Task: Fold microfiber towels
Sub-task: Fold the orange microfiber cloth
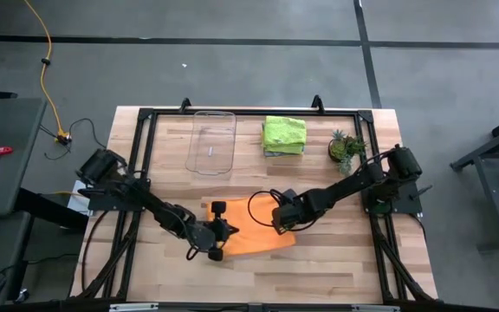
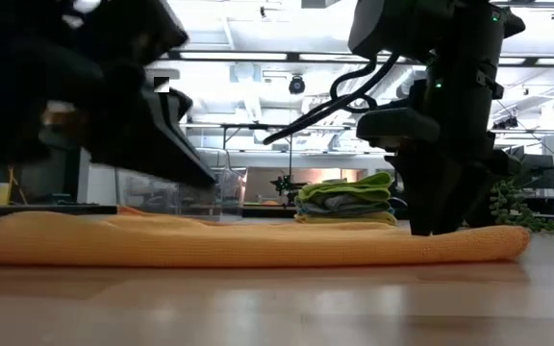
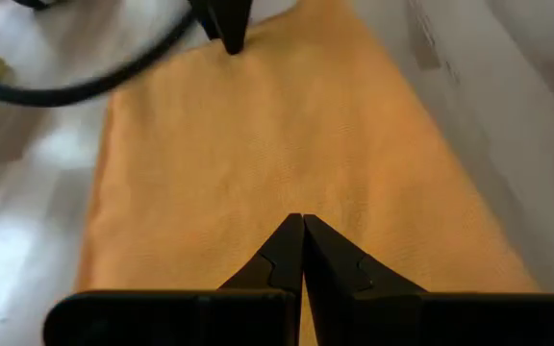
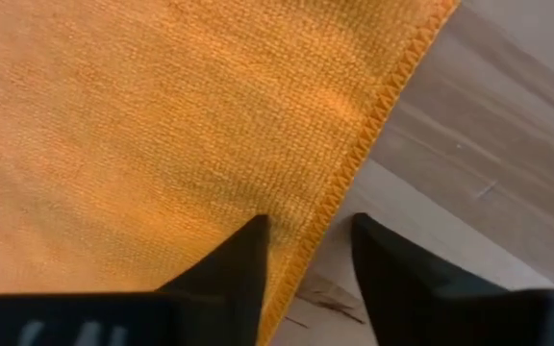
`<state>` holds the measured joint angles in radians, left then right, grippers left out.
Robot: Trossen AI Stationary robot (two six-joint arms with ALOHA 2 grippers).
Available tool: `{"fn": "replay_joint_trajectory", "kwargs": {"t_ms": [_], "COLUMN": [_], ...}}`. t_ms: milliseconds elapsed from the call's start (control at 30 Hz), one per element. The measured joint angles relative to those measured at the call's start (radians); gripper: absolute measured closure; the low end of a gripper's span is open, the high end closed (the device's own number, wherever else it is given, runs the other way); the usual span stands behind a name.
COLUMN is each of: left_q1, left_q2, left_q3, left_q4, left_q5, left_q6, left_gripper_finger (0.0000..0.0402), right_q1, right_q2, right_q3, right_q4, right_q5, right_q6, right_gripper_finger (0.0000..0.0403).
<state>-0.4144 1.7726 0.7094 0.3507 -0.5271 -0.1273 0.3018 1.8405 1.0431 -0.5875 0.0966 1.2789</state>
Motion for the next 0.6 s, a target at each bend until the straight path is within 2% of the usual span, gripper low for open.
{"fn": "replay_joint_trajectory", "kwargs": {"t_ms": [233, 467, 600], "left_q1": [-0.044, -0.176, -0.251], "left_q2": [-0.185, -0.412, -0.512], "left_q3": [-0.001, -0.002, -0.001], "left_q4": [-0.114, -0.221, -0.223], "left_q5": [-0.033, -0.229, -0.338], "left_q6": [-0.007, -0.018, -0.001], "left_gripper_finger": [0.0402, 0.0401, 0.0401], "right_q1": [0.000, 0.002, 0.002], "right_q2": [0.003, 0.004, 0.004], "right_q3": [-0.001, 0.003, 0.006], "right_q4": [0.028, 0.025, -0.046], "right_q5": [0.007, 0.004, 0.003], "right_q6": [-0.028, -0.100, -0.136], "right_gripper_finger": [0.0336, 0.0391, 0.0399]}}
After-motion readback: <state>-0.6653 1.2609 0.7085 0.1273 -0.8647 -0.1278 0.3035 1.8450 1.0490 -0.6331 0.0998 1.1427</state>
